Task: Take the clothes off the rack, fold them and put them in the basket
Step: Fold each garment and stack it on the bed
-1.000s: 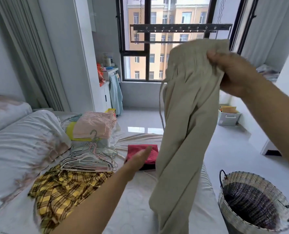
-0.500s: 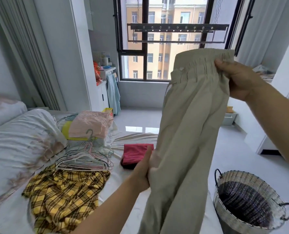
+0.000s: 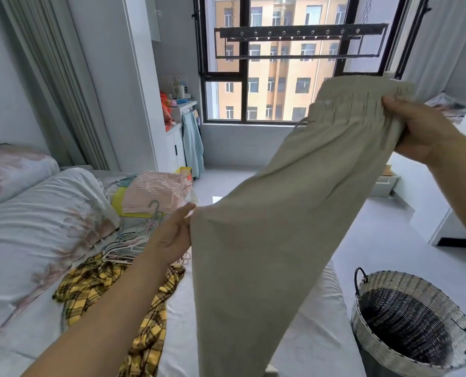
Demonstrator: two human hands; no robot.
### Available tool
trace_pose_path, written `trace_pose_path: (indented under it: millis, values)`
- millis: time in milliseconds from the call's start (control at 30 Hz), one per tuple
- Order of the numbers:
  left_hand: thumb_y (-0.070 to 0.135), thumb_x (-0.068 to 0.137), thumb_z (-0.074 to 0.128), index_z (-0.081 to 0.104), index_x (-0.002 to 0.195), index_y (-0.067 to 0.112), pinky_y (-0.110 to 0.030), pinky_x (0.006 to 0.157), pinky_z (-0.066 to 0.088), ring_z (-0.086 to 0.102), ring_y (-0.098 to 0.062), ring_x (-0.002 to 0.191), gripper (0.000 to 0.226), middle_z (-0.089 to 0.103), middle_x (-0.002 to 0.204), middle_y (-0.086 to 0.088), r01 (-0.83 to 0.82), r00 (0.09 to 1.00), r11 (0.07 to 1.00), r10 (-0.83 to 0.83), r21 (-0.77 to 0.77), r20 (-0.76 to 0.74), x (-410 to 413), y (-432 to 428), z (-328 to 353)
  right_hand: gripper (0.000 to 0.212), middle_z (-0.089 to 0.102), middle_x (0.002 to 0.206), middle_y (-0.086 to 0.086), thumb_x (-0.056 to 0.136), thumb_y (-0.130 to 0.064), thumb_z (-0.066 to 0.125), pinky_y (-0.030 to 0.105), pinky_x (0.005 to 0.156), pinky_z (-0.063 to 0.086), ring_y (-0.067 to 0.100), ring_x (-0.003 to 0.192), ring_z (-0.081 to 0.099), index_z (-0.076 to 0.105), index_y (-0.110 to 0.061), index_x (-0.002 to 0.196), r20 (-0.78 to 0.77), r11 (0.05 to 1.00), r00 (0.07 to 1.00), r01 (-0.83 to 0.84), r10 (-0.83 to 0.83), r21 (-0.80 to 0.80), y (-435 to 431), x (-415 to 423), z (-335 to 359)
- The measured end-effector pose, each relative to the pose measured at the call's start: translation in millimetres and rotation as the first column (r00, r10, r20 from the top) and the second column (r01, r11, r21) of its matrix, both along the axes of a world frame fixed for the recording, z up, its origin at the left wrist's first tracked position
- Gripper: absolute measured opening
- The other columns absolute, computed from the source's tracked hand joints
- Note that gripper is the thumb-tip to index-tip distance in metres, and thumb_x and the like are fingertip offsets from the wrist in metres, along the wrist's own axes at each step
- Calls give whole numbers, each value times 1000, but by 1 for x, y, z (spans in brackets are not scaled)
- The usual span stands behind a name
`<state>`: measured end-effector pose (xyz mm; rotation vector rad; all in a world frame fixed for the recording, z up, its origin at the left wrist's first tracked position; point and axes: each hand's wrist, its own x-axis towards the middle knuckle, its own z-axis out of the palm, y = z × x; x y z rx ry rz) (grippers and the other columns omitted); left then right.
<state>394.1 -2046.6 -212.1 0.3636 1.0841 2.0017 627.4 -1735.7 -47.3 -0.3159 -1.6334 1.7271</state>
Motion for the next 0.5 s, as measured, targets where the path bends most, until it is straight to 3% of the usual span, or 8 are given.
trace_pose_path:
  millis: [67,133,200,267,333,433,500]
  values:
    - [18,81,57,64,78,16,-23,52,50,59,-10,53,8,66,59,3,-116,992,993,114,-33,-55,-8,-4,5,22,73,96,-11,96,-22,46,22,78,54,6,97,66,68,-22,98,-8,1000,1000,-1,1,25,3,-4,2]
    - [13,91,52,59,83,19,-24,54,45,50,-8,54,12,62,54,8,-229,967,969,215,-96,-136,-21,-7,16,20,72,100,-11,96,-23,46,23,81,52,7,104,64,63,-22,107,-40,999,999,-9,11,44,8,-9,7]
    - [6,92,52,60,88,19,-23,59,45,51,-9,61,15,64,64,4,-299,930,943,254,-144,-266,-33,-9,31,20,72,102,-11,96,-24,46,23,81,52,8,108,62,60,-21,110,-86,1000,996,18,-16,20,10,-16,15]
    - [2,88,57,62,97,16,-24,72,48,57,-13,75,18,64,83,-1,-317,869,925,196,-207,-455,-44,-10,43,21,71,104,-10,95,-25,48,24,80,53,9,108,62,60,-21,112,-112,998,991,68,-68,-3,12,-24,21]
    - [1,84,62,64,99,10,-23,77,51,59,-15,81,18,64,88,-3,-324,784,895,73,-306,-617,-55,-7,52,25,70,108,-9,94,-26,50,24,79,53,9,108,63,58,-19,117,-115,991,985,130,-128,16,15,-34,21]
    - [-3,76,70,63,76,9,-20,60,52,56,-16,67,15,60,73,-6,-371,675,827,-72,-422,-735,-76,9,52,29,69,108,-9,94,-24,51,23,79,53,9,107,63,57,-17,121,-75,975,975,212,-207,65,19,-53,14]
    - [-5,73,72,59,67,12,-25,58,47,51,-17,61,22,55,66,-6,-427,625,789,-94,-441,-775,-101,30,44,21,72,99,-12,95,-25,51,22,77,53,6,102,65,59,-21,114,-15,975,978,209,-208,78,21,-68,9]
